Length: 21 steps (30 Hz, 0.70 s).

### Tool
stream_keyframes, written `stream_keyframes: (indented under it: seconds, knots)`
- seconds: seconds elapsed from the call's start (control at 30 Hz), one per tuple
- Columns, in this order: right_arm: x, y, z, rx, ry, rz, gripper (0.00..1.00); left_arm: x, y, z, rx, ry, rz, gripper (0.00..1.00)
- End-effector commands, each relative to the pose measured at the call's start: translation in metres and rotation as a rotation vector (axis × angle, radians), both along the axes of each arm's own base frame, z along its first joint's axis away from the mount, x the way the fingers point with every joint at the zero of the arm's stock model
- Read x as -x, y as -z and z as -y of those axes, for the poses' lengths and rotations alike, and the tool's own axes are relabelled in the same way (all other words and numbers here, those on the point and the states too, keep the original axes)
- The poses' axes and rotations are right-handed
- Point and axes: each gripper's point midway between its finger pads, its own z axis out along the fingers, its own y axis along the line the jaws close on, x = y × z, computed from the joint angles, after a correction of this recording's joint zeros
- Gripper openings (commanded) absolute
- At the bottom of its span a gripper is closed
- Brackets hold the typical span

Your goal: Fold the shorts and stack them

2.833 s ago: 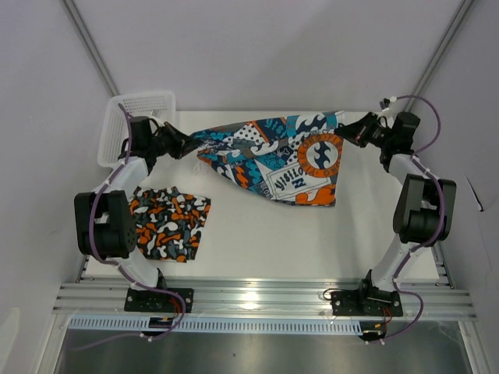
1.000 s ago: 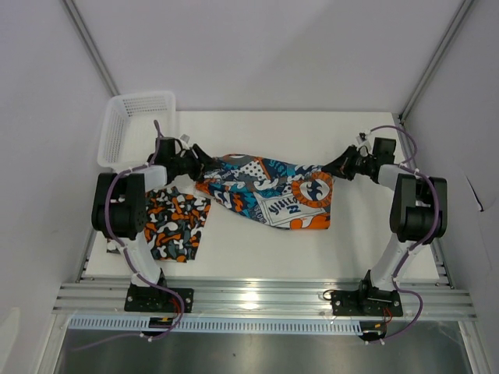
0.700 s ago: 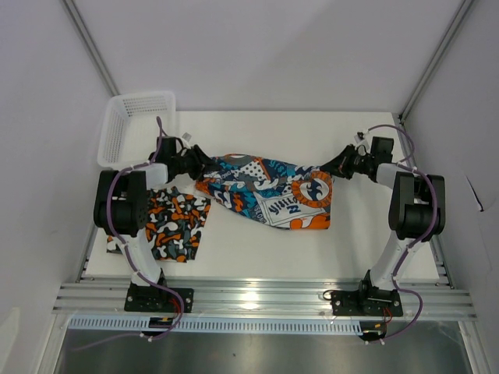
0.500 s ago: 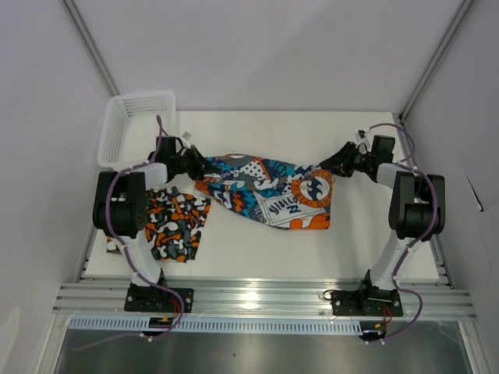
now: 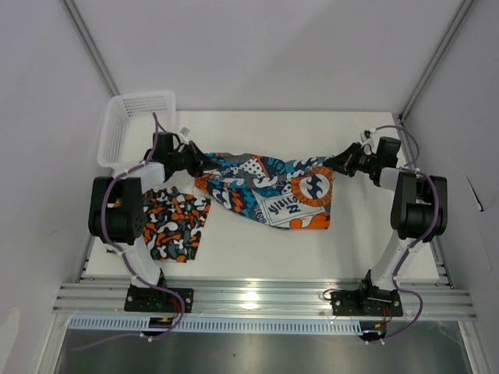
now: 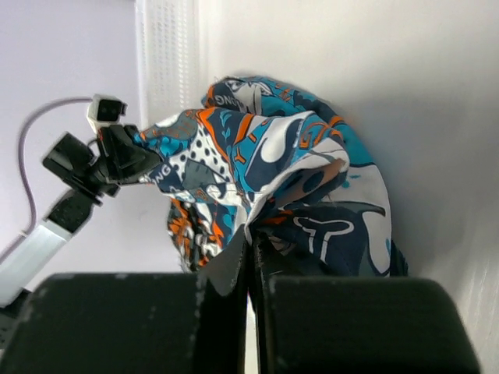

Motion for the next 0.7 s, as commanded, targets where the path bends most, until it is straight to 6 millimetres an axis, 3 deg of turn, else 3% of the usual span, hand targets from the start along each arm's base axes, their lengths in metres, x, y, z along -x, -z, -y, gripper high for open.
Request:
stream_keyframes:
  seconds: [0.0,0.07,0.1,0.17,0.2,0.23,0.3,0.33,0.4,0.47,0.57,0.6,0.67]
  knots:
    - [0.001,-0.060,0.007,-0.073,0.006,0.147,0.00,-0.003,-0.076,0.010,0.120,0.029,0.140,0.00]
    - [-0.002,-0.093,0.015,-0.087,0.019,0.246,0.00,0.001,-0.102,0.013,0.175,0.036,0.156,0.00]
    - [0.001,-0.121,0.015,-0.105,0.021,0.287,0.00,0.003,-0.126,0.014,0.185,0.040,0.202,0.00]
    - [0.003,-0.158,0.019,-0.105,0.022,0.385,0.00,0.005,-0.162,0.016,0.212,0.047,0.246,0.00]
    - [0.009,-0.192,0.019,-0.093,0.018,0.469,0.00,0.008,-0.185,0.017,0.225,0.065,0.275,0.00]
    - [0.013,-0.211,0.019,-0.097,0.020,0.504,0.00,0.013,-0.217,0.017,0.233,0.075,0.341,0.00]
    - [0.025,-0.261,0.024,-0.093,0.044,0.621,0.00,0.022,-0.262,0.014,0.260,0.079,0.407,0.00]
    - [0.030,-0.275,0.026,-0.095,0.051,0.663,0.00,0.027,-0.290,0.013,0.287,0.079,0.444,0.00]
    - [0.042,-0.305,0.033,-0.089,0.065,0.763,0.00,0.035,-0.317,0.012,0.320,0.095,0.498,0.00]
    - [0.051,-0.321,0.037,-0.109,0.080,0.785,0.00,0.048,-0.348,0.014,0.383,0.124,0.559,0.00]
    - [0.070,-0.329,0.034,-0.142,0.035,0.806,0.00,0.064,-0.361,0.007,0.450,0.156,0.578,0.00]
    - [0.085,-0.337,0.031,-0.129,0.005,0.901,0.00,0.069,-0.360,0.007,0.459,0.161,0.571,0.00]
    - [0.108,-0.337,0.027,-0.161,-0.013,0.907,0.00,0.083,-0.365,0.006,0.454,0.167,0.585,0.00]
